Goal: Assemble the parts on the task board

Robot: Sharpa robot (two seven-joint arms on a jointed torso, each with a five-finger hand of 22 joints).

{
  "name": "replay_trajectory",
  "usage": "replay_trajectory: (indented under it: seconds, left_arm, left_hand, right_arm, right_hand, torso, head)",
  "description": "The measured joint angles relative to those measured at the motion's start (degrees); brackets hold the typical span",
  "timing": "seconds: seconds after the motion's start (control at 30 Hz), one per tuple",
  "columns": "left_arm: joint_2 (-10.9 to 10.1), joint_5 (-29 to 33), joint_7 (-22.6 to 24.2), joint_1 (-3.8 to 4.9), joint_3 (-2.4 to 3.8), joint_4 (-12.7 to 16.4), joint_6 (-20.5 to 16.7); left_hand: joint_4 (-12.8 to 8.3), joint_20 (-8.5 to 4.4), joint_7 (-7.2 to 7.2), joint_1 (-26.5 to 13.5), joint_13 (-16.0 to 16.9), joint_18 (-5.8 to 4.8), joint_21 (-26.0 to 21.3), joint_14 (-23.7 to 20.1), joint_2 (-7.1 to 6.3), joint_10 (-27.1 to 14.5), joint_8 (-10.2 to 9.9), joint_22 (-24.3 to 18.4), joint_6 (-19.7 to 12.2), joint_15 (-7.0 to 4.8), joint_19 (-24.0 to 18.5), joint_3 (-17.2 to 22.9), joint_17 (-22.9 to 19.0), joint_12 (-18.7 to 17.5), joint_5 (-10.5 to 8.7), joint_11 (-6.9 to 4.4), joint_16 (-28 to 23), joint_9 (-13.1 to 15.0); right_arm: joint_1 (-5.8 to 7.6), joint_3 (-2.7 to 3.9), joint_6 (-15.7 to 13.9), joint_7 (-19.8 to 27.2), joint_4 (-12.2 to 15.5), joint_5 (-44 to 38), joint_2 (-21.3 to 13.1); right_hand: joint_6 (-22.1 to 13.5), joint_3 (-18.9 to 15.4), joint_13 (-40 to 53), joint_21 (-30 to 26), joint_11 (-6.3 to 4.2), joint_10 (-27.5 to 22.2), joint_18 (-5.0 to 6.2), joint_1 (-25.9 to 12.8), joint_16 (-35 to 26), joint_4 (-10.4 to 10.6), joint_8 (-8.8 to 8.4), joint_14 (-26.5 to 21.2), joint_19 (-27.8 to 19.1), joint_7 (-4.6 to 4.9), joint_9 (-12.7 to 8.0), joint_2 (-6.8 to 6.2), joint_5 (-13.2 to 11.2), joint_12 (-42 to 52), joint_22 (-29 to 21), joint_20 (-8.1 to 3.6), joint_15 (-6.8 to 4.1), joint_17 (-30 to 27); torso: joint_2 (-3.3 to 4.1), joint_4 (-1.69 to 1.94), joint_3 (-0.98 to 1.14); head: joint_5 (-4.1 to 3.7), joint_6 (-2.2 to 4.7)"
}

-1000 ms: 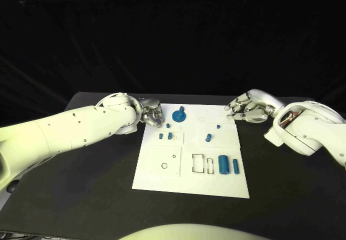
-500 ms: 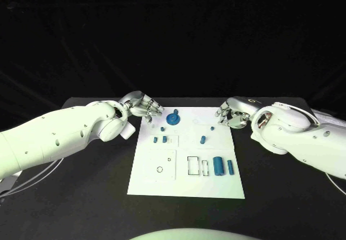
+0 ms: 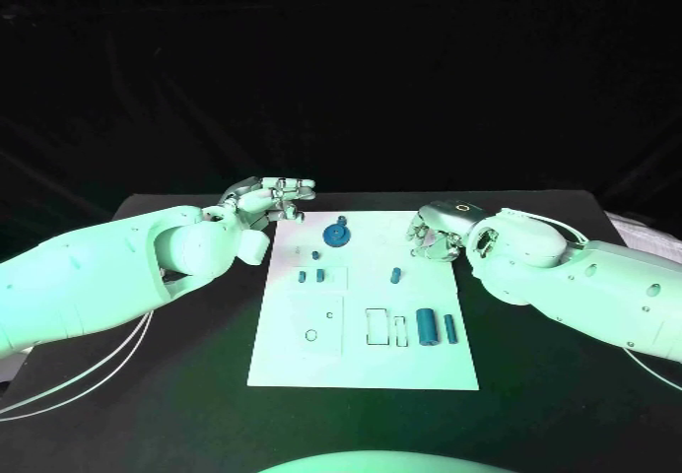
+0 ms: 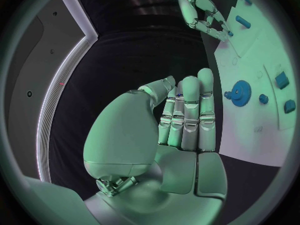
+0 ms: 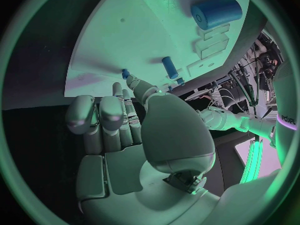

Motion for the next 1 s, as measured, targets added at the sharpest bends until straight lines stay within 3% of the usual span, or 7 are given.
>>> replay_trajectory:
  seconds: [0.6, 0.7, 0.83, 1.0]
  left_arm:
    - [-0.21, 3.47, 1.61, -0.08, -0.02, 0.79, -0.2]
    - [-0.22, 3.48, 1.66, -0.08, -0.02, 0.81, -0.23]
    - [-0.23, 3.48, 1.68, -0.08, -0.02, 0.9, -0.26]
    - [-0.24, 3.42, 1.68, -0.08, -0.02, 1.05, -0.29]
  left_hand:
    - [-0.15, 0.2, 0.21, -0.23, -0.01, -0.01, -0.67, -0.41, 0.23, -0.61, -0.02, -0.49, -0.21, -0.02, -0.2, -0.49, -0.56, 0.23, 0.0, 0.2, -0.41, -0.06]
    - [-0.15, 0.2, 0.21, -0.23, -0.02, -0.01, -0.78, -0.41, 0.23, -0.61, -0.02, -0.57, -0.21, -0.02, -0.2, -0.49, -0.65, 0.46, 0.0, 0.2, -0.41, -0.06]
    - [-0.18, 0.2, 0.41, -0.23, -0.02, -0.01, -0.9, -0.6, 0.23, -0.7, -0.02, -0.67, -0.42, 0.17, -0.2, -0.53, -0.78, 0.46, 0.0, 0.28, -0.67, -0.06]
    - [-0.14, 0.2, 0.62, -0.23, -0.02, -0.02, -0.9, -0.61, 0.23, -1.07, -0.02, -0.78, -0.64, 0.18, -0.2, -0.81, -0.91, 0.46, 0.0, 0.4, -0.67, -0.12]
  right_arm:
    - [-0.74, 0.17, 3.71, -0.32, -0.79, -3.23, 1.21]
    - [-0.75, 0.21, 3.83, -0.47, -0.85, -3.59, 1.34]
    - [-0.77, 0.25, 3.98, -0.82, -1.04, -4.22, 1.61]
    - [-0.83, 0.3, 4.19, -1.27, -1.28, -5.18, 2.04]
  right_hand:
    - [1.58, 1.36, -1.41, -0.12, -0.47, 1.62, 0.0, 0.0, 0.0, -0.43, 0.0, 0.0, 0.0, -0.11, 0.18, 0.0, -0.28, -0.09, 0.14, 0.0, 0.0, -0.05]
    - [2.34, 1.99, -1.82, -0.12, -0.47, 2.37, 0.0, 0.01, 0.0, -0.75, 0.0, -0.01, 0.0, -0.25, 0.31, 0.02, -1.09, -0.11, 0.28, 0.0, 0.0, -0.05]
    - [4.52, 3.73, -2.06, 0.39, -1.04, 4.75, 0.0, 1.39, 0.0, -1.53, 0.59, 0.3, 0.4, -0.62, 0.68, 1.39, -4.61, 0.18, 1.11, -0.41, -0.31, 0.26]
    - [5.26, 4.51, -2.19, 0.65, -1.44, 5.77, 0.0, 1.6, 0.03, -1.99, 0.79, 0.09, 0.61, -0.75, 0.99, 1.6, -4.97, 0.23, 1.66, -0.61, -0.53, 0.56]
  torso:
    - [-0.06, -0.07, 0.06]
    - [-0.05, -0.07, 0.06]
    - [-0.05, -0.07, 0.06]
    - [-0.04, -0.07, 0.06]
  head:
    - [0.47, -0.23]
    - [0.48, -0.26]
    - [0.35, -0.3]
    - [0.22, -0.38]
